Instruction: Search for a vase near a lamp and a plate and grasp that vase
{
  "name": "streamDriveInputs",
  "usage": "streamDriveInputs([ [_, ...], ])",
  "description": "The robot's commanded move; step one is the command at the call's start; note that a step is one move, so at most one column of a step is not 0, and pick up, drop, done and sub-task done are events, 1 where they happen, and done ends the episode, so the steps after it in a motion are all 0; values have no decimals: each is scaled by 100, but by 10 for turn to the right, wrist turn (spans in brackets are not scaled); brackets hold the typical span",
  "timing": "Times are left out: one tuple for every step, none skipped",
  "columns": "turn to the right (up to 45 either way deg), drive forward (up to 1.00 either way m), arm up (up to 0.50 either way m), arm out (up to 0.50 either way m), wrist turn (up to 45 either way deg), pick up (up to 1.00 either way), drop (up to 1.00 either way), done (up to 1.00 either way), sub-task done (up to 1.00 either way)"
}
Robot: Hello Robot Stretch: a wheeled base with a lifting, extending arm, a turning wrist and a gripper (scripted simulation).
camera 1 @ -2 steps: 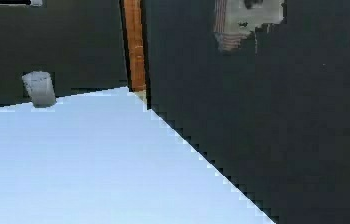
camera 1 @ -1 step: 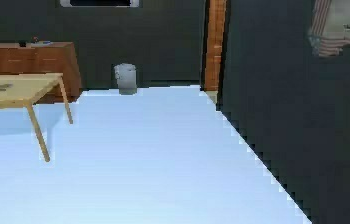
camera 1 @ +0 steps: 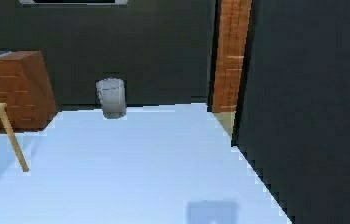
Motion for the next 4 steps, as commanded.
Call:
streamDriveInputs([
  [0, 100, 0, 0, 0, 0, 0, 0, 0],
  [0, 100, 0, 0, 0, 0, 0, 0, 0],
  [-90, 0, 0, 0, 0, 0, 0, 0, 0],
  [0, 15, 0, 0, 0, 0, 0, 0, 0],
])
